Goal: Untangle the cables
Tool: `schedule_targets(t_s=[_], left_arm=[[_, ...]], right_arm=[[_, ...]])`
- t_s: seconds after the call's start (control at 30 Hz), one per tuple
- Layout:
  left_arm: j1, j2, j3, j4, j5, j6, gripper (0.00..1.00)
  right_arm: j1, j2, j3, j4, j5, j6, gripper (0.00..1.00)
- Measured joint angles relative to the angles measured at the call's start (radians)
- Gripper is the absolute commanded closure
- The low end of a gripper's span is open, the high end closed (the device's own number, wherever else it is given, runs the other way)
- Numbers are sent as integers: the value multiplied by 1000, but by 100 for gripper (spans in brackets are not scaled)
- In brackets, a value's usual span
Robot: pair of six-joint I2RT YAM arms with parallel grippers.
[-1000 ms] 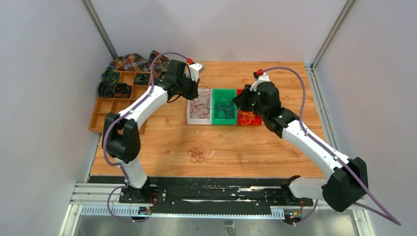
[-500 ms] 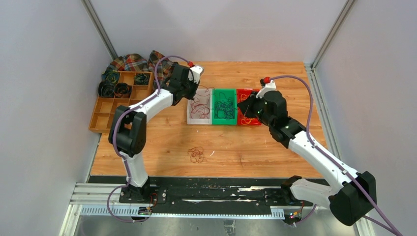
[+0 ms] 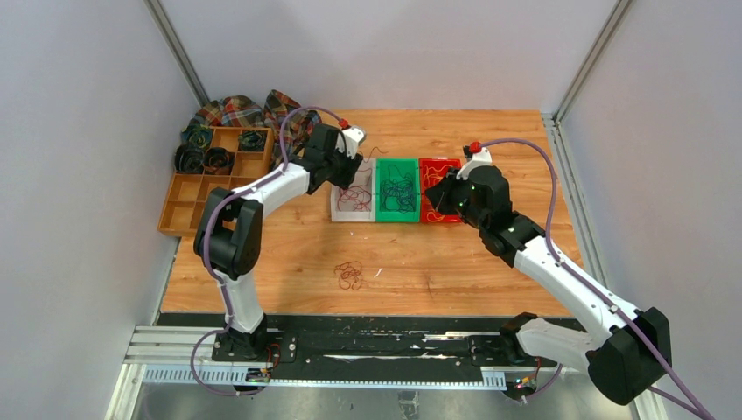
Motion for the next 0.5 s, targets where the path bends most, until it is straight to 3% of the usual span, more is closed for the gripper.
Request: schedule_targets(t_s=[0.3,0.5], left_arm=[[7,-73,78,-130,123,42,20],[13,-124,146,-169,204,74,19]], right_arm=[[0,-1,0,-7,0,-6,92],[0,-8,0,-11,0,-8,92]])
